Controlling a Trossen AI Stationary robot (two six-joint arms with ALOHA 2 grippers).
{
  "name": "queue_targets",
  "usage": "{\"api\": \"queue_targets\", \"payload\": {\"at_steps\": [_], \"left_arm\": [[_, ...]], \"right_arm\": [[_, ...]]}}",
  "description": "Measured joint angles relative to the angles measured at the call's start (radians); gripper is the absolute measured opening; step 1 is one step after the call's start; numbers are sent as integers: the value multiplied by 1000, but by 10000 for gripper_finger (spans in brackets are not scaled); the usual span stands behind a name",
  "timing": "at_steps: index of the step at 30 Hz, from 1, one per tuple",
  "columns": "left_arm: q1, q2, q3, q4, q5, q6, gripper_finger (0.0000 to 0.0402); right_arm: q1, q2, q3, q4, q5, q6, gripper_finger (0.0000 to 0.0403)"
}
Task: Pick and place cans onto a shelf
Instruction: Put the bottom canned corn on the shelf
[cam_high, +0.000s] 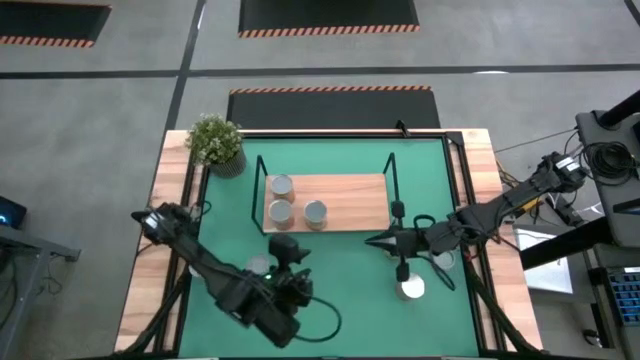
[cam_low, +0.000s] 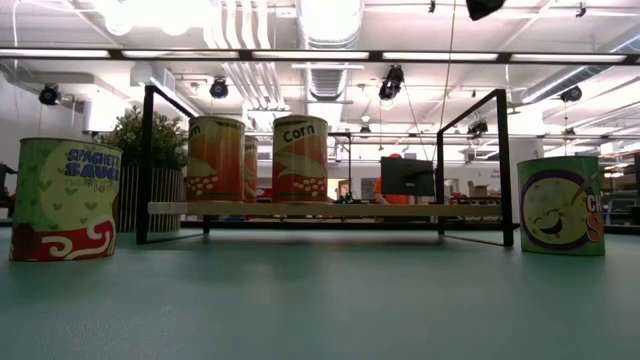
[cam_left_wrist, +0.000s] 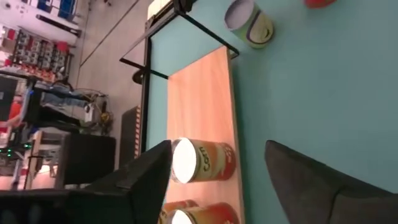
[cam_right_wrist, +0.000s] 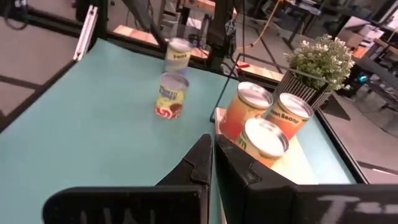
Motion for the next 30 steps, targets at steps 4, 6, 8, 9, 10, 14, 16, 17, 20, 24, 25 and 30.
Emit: {"api": "queue_targets", "payload": {"at_steps": [4,6,8,9,10,14,16,17,20,24,25,30], "left_arm": [[-25,-95,-144,140,-9,0,184],[-34,-151,-239,242,-9,19,157],[-40,-212,-341,347,-8,42,130],[-40,-243,-392,405,-8,54,117],[-41,-277,-444,469,-8,70,104],[-33,-408,-650,755,-8,159,57],[-31,-466,-751,898,-6,215,38],[-30,-492,-796,967,-4,243,29],[-30,-567,-927,1166,0,323,6],[-29,-649,-1086,1351,0,413,4],[-29,-667,-1122,1400,0,426,4],[-28,-751,-1271,1547,0,451,1]], "right_arm": [[-9,83,64,-6,2,16,9],[-9,129,95,-17,1,16,9],[-14,175,138,-38,0,16,9],[-16,194,160,-61,2,24,9],[-22,214,184,-100,11,34,9],[-55,295,293,-262,52,88,9],[-79,335,341,-321,52,108,9],[-91,354,363,-353,52,113,9],[-130,409,415,-426,52,119,9],[-182,479,451,-455,50,106,9],[-193,494,455,-457,50,101,9],[-239,556,468,-459,42,94,9]]}}
